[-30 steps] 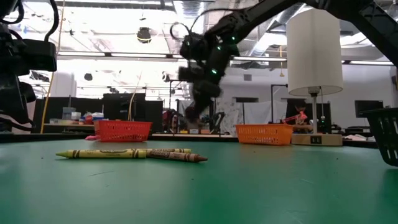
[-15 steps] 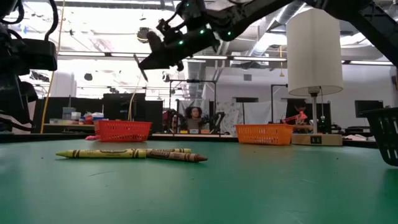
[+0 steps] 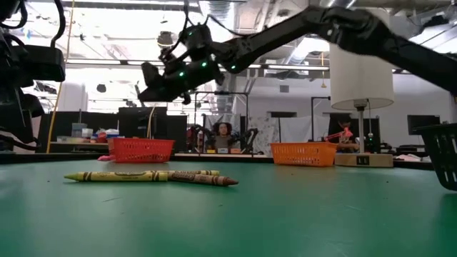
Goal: Sort crayons
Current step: Put the brown crayon into the red bin
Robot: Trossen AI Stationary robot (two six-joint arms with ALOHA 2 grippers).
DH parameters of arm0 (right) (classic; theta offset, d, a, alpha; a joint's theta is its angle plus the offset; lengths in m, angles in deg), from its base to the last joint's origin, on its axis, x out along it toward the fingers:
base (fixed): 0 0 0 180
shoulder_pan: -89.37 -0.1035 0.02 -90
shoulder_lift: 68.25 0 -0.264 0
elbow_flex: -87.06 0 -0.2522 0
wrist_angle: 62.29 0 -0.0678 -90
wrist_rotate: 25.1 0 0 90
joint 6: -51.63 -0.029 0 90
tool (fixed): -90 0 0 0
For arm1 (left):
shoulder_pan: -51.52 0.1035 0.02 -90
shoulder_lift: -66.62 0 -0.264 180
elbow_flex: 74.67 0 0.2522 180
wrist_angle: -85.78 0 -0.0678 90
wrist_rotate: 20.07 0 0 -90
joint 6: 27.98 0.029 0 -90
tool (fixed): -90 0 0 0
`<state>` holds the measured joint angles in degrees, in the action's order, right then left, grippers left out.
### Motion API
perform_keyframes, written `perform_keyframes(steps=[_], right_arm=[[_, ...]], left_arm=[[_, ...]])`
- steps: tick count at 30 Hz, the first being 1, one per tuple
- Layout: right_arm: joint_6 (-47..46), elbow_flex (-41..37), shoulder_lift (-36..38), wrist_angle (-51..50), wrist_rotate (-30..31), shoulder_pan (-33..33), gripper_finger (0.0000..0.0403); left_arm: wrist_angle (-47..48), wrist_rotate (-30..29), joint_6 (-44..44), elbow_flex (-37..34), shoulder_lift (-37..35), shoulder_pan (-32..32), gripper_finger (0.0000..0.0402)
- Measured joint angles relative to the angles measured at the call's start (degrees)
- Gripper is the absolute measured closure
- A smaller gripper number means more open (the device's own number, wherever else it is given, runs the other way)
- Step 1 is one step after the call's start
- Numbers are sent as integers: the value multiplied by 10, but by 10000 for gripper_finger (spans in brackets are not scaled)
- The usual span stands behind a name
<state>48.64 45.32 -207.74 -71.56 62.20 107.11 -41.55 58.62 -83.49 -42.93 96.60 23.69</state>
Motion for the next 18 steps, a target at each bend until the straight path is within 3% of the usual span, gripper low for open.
perform_keyframes(steps=[6,18], right_arm=[[-18,106,-71,-71,0,13,403],[-16,98,-81,-143,31,20,401]], left_arm=[[2,0,0,0,0,0,226],[4,-11,3,0,0,0,226]])
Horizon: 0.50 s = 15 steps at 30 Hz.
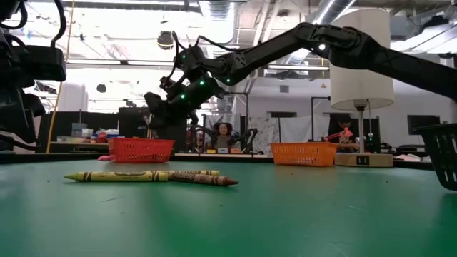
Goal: Sort crayons
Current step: Put the brown crayon into the red bin
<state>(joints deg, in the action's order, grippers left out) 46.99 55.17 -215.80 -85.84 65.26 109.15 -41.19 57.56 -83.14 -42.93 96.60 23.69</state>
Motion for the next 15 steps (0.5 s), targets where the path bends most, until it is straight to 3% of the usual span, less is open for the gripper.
perform_keyframes(steps=[15], right_arm=[[1,0,0,-1,2,7,336]], left_arm=[[1,-3,1,0,0,0,226]])
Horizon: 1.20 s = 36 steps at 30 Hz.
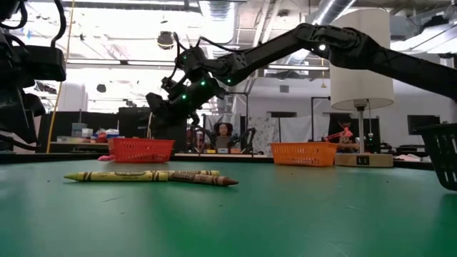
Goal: Sort crayons
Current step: Put the brown crayon into the red bin, then put the yellow crayon into the green bin
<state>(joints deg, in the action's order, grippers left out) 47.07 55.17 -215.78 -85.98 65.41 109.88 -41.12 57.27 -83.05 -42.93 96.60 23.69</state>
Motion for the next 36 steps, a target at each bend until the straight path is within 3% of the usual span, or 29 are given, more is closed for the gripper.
perform_keyframes(steps=[8,16,30,36], right_arm=[[20,5,20,-8,-7,-2,334],[106,5,129,-64,-21,-2,334],[181,5,364,-348,-21,-42,333],[78,5,415,-491,-21,-92,333]], left_arm=[[0,0,0,0,0,0,226],[0,0,8,0,0,0,226],[-2,-16,16,0,0,0,226],[-2,-16,17,0,0,0,226]])
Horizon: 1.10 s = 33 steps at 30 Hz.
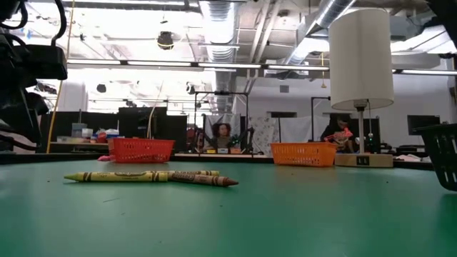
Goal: Sort crayons
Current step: Put the yellow crayon into the green bin
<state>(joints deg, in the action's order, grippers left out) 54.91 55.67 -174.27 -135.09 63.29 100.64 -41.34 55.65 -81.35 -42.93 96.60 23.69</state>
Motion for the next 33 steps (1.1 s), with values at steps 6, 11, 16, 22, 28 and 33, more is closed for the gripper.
perform_keyframes(steps=[6,11,16,22,28,33], right_arm=[[-121,0,-8,-139,0,-80,333],[-163,-14,-59,-168,4,-161,333],[-168,-15,-138,-150,33,-226,333],[-201,-15,-237,-132,33,-256,333],[-216,-15,-300,-117,33,-272,333],[-242,-15,-311,-86,46,-287,333]], left_arm=[[0,-1,5,0,0,0,226],[0,-1,14,0,0,0,226],[0,-1,21,0,0,0,226],[0,-1,35,0,0,0,226],[0,-1,49,0,0,0,226],[-1,0,63,0,0,0,226]])
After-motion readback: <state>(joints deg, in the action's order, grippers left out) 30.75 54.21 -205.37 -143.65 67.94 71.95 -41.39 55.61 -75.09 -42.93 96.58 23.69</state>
